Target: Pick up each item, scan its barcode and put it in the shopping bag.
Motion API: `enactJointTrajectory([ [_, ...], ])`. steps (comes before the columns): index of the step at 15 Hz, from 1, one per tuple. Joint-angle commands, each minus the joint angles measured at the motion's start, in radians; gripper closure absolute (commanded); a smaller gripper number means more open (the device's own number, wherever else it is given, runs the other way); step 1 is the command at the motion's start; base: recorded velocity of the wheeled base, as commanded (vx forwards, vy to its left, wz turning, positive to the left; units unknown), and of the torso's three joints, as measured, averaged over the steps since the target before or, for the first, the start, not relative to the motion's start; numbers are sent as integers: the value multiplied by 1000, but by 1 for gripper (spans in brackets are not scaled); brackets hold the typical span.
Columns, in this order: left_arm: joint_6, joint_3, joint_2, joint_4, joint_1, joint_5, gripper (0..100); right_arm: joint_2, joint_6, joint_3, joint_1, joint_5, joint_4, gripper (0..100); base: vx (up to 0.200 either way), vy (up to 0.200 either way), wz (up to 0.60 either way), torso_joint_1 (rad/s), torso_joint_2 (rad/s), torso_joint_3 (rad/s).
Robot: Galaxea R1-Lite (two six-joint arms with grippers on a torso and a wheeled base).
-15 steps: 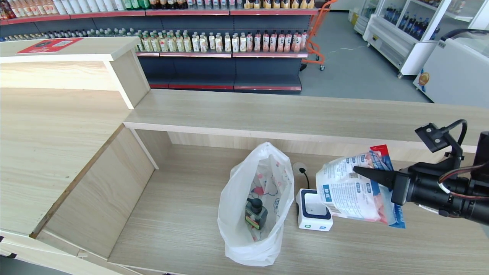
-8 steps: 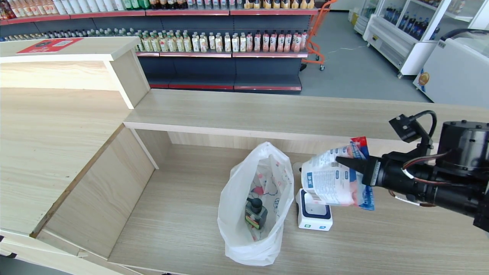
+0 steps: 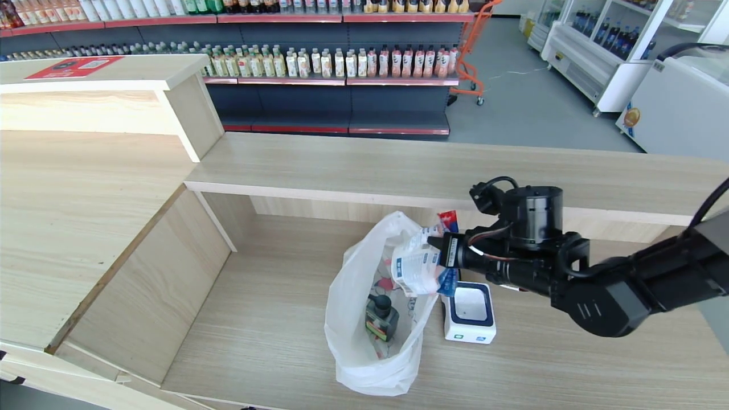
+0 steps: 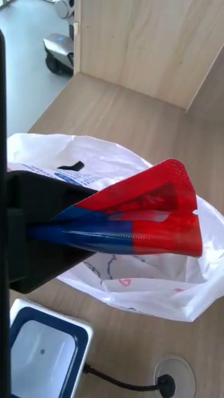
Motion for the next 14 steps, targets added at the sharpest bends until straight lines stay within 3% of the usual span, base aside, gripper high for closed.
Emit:
enactJointTrajectory([
  [1,0,0,0,0,0,0,0,205,-27,-153,32,-54,1,100,0,0,0,0,0,0],
  [4,0,-1,0,0,0,0,0,313,-126,-241,31,-52,-4,100,0,0,0,0,0,0],
  [8,0,0,1,0,0,0,0,403,-160,-353,31,-45,-57,100,0,0,0,0,0,0],
  [12,0,0,1,0,0,0,0,442,-235,-362,28,-43,-56,100,0,0,0,0,0,0],
  [13,0,-1,0,0,0,0,0,442,-238,-363,28,-41,-57,0,0,0,0,0,0,0],
  [14,0,0,0,0,0,0,0,436,-224,-373,31,-40,-59,0,0,0,0,0,0,0],
])
